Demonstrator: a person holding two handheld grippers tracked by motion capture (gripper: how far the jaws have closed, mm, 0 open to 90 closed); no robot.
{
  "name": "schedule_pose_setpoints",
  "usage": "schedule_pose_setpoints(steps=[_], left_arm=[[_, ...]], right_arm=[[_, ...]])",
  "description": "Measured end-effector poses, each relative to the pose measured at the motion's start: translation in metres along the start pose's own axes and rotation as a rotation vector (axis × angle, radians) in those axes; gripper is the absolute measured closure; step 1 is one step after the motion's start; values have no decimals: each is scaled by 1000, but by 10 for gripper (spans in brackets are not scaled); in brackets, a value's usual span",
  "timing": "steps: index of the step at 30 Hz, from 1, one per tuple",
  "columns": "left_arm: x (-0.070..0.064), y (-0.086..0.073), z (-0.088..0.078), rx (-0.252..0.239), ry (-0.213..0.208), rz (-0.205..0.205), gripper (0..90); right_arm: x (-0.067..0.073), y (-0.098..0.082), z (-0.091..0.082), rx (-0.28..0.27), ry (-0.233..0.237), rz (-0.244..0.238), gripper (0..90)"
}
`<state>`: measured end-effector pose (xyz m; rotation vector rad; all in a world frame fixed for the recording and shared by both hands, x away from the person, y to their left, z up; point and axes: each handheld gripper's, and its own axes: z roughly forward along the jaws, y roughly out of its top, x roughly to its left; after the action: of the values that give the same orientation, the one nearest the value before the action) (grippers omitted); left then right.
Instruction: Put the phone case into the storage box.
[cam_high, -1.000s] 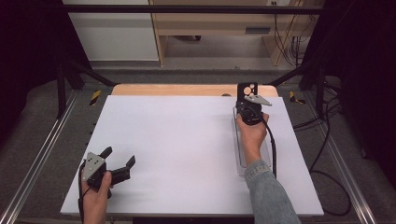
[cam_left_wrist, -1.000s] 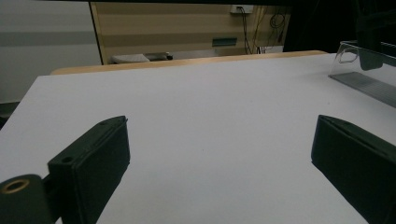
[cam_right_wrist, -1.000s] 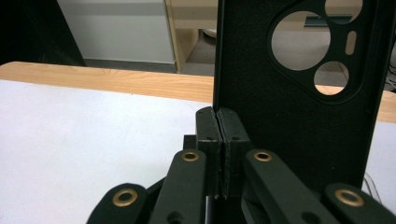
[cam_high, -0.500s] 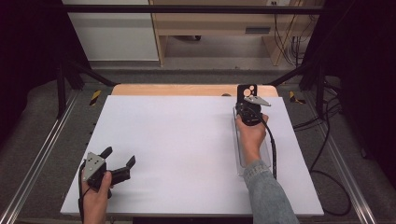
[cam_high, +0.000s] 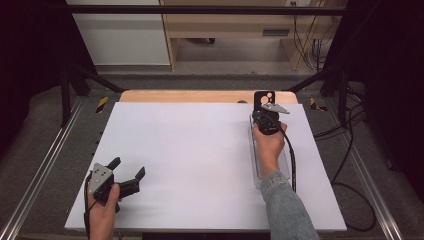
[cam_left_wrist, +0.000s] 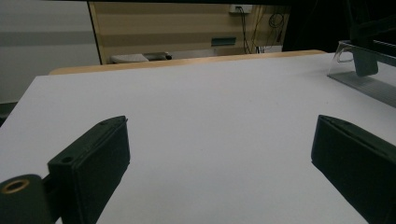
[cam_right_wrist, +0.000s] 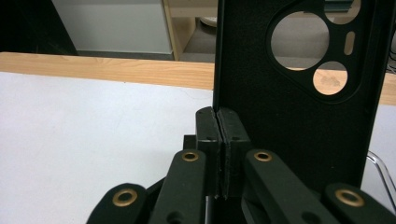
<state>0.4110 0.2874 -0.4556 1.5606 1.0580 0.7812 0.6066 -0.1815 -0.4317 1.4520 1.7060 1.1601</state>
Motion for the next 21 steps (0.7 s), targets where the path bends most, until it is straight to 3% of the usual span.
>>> schedule_pose_setpoints(steps=[21], left_arm=[[0,0,0,-5,-3,-7,27]], right_arm=[[-2,-2,2,16,0,-6,884]])
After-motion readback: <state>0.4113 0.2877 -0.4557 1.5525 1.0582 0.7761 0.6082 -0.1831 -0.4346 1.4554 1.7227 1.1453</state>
